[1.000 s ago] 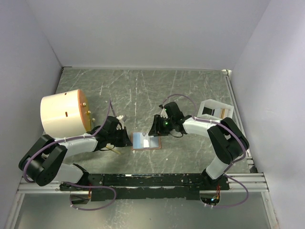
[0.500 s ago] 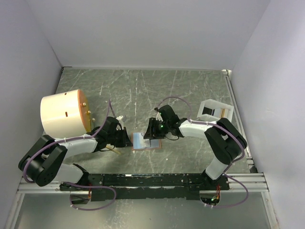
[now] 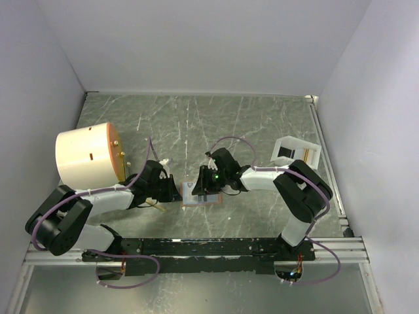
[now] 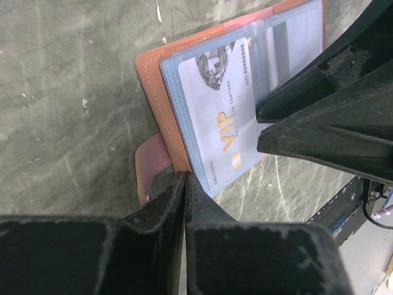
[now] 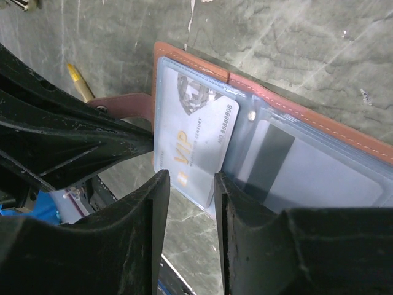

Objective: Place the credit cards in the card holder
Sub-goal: Insert the credit card into the card holder.

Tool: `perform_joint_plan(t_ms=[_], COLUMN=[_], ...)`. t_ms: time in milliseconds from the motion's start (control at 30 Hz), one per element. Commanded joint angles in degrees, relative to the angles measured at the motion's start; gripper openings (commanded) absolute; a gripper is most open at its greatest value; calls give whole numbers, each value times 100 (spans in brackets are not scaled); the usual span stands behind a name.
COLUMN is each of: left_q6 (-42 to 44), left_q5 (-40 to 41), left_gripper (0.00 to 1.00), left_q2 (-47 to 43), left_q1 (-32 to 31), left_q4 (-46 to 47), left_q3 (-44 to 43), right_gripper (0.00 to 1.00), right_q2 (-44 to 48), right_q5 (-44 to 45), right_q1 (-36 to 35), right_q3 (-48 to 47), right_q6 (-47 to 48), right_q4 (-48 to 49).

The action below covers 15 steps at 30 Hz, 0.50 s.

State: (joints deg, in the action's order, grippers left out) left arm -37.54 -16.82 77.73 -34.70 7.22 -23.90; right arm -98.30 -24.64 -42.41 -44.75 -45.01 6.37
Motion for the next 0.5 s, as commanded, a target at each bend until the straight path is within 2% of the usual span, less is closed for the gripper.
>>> perform_joint_plan(t_ms=[0,200,467], left_q6=[-21,-71,73], left_q5=[-186,-134,332], left_gripper=[14,16,35], left_q2=[64,-98,-739], left_q1=[-46,-44,-43], left_q4=[47,-82,-975], left_q3=[100,47,-399], right_gripper=[33,35,43], right_q2=[-42,122,717], right_q5=[-70,217,1088], right_q1=[-66,-58,105], right_q3=[33,-105,-367], right_q6=[-102,238,896], right_q4=[285,-258,-1426])
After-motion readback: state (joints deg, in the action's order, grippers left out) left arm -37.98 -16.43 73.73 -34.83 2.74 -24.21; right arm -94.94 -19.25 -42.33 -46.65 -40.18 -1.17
